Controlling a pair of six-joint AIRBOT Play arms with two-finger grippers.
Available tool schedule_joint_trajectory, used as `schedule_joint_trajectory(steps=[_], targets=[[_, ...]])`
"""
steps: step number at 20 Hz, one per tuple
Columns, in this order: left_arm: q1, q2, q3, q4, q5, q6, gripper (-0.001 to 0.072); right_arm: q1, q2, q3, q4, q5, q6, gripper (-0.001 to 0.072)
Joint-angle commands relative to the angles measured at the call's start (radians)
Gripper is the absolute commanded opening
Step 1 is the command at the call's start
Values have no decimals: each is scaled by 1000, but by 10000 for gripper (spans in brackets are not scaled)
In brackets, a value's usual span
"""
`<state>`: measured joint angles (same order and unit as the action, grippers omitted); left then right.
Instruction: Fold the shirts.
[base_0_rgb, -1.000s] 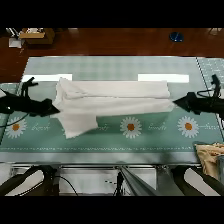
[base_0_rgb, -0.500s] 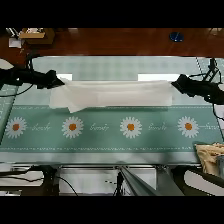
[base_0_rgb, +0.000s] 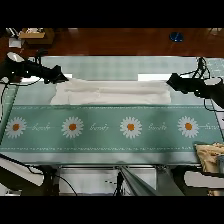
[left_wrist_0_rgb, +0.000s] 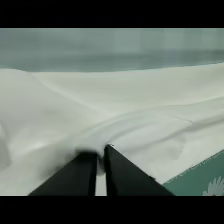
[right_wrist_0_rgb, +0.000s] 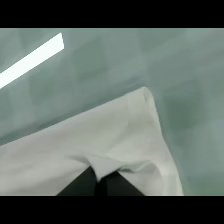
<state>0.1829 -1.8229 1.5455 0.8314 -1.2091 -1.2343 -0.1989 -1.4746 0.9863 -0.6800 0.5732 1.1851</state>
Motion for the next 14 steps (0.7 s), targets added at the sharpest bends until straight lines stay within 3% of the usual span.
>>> schedule_joint_trajectory(steps=[1, 2, 3, 4, 5, 8, 11, 13, 14], targets=[[19, -44, 14, 2, -26, 1, 424, 2, -16, 6, -37, -8, -1, 26], [30, -42, 18, 3, -27, 1, 537, 2, -16, 6, -37, -10, -2, 29], [47, -40, 27, 3, -48, 0, 547, 0, -16, 6, -37, -10, -2, 146], [66, -40, 45, 4, -88, 0, 547, -6, -10, 6, -37, -2, -6, 346], [86, -40, 64, 9, -137, 0, 547, -17, 6, 6, -48, 10, -25, 428], [152, -24, 96, 10, -274, -1, 538, -70, 84, 6, -215, 64, -3, 432], [185, -5, 96, 9, -320, -1, 529, -145, 108, 5, -420, 187, 187, 432], [185, -2, 96, 8, -323, -11, 528, -197, 80, 4, -388, 274, 195, 442], [181, -2, 96, 8, -322, -12, 528, -221, 55, 4, -318, 309, 185, 483]])
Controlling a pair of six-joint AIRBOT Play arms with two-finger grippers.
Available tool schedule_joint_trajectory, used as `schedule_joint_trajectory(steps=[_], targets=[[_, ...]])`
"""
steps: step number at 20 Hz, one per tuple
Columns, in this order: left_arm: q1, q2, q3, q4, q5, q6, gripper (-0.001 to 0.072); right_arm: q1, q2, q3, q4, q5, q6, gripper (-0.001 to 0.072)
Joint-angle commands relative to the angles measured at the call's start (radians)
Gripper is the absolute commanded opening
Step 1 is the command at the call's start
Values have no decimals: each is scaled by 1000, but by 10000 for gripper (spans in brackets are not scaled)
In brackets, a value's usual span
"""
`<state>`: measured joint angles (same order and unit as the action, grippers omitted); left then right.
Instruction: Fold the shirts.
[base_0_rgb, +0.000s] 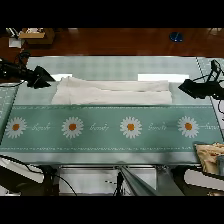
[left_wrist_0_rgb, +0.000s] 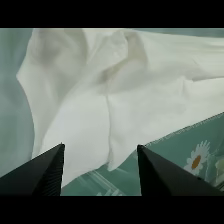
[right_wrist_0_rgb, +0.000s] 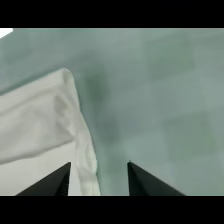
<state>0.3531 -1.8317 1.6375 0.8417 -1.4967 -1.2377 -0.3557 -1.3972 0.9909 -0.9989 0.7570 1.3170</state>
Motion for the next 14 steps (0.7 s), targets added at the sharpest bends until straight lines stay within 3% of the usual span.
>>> schedule_joint_trajectory(steps=[1, 4, 7, 12, 13, 14], targets=[[3, 6, 3, -2, -34, -8, 528, -84, -51, 0, 82, 152, 32, 499], [-24, 3, 3, -2, -33, -7, 528, -95, -147, -2, 330, 184, -48, 552], [-47, 1, 3, -2, -28, -5, 528, -61, -223, -2, 527, 163, -124, 553], [-79, 0, 3, -3, -21, -5, 528, 74, -272, -2, 624, -14, -151, 546], [-83, 0, 3, -3, -21, -5, 528, 99, -272, -2, 636, -58, -151, 510], [-85, 0, 3, -3, -22, -5, 528, 117, -272, -2, 658, -99, -152, 360]])
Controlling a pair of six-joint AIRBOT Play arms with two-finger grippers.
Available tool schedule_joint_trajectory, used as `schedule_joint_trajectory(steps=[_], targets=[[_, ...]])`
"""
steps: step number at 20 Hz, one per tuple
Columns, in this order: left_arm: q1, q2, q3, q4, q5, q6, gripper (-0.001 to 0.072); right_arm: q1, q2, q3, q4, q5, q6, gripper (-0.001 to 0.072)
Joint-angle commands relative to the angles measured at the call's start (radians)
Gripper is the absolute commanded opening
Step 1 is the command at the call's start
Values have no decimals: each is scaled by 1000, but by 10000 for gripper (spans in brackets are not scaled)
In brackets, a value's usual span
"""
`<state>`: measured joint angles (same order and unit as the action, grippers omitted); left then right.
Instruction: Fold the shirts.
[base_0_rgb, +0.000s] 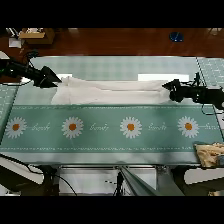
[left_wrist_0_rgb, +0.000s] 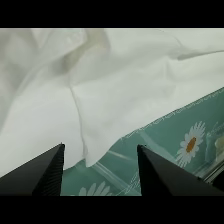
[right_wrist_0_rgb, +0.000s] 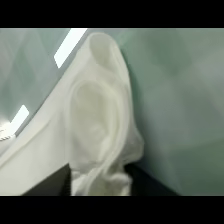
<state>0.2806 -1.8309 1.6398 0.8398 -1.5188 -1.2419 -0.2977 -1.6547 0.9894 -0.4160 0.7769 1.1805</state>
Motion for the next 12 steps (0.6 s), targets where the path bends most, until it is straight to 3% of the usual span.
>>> schedule_joint_trajectory(steps=[1, 2, 8, 11, 12], targets=[[-15, 0, 1, -3, 0, -1, 527, 72, -14, 0, 89, -147, -18, 178], [-15, 0, 1, -3, -1, -1, 528, 78, -13, 1, 110, -151, -32, 30], [-17, 1, 1, -7, -3, -10, 521, 78, 89, 1, 88, -75, -127, 25], [-29, 1, 1, -49, -13, -27, 290, 78, 187, 1, 10, -26, -112, 25], [-40, 1, 1, -61, -15, -25, 150, 78, 219, 1, -14, -6, -101, 25]])
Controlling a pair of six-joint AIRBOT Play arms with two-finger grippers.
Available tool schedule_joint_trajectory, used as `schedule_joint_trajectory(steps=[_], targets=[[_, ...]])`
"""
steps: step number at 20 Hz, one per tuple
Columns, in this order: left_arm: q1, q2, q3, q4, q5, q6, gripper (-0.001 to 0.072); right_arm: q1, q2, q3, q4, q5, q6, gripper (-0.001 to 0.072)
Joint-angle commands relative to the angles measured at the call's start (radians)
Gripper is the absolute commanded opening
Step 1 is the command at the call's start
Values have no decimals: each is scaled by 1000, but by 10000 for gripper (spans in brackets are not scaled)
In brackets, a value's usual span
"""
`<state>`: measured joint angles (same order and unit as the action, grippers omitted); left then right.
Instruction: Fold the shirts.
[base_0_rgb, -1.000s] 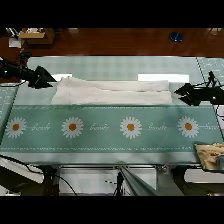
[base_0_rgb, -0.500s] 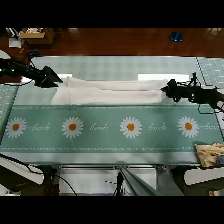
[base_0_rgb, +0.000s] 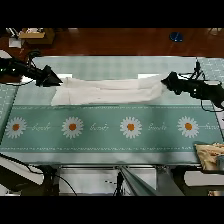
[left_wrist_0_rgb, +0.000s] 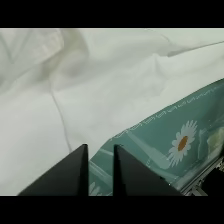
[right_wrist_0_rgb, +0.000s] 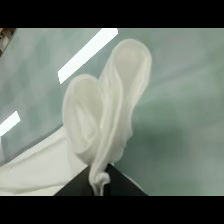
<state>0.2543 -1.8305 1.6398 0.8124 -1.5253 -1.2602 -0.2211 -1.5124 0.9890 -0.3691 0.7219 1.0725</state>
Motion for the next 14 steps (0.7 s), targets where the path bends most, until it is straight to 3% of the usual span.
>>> schedule_joint_trajectory(steps=[1, 2, 9, 14], targets=[[-29, 1, 1, -39, -11, 1, 70, 2, 108, 1, -85, 69, 22, 25], [-49, 1, 1, -43, -13, 5, 21, 2, 142, 1, -113, 89, 37, 25], [-270, 9, 1, -71, -17, 19, 20, 2, 351, 1, -404, 217, 234, 25], [-436, 9, 1, -72, 68, -3, 20, 2, 438, 1, -569, 328, 325, 25]])
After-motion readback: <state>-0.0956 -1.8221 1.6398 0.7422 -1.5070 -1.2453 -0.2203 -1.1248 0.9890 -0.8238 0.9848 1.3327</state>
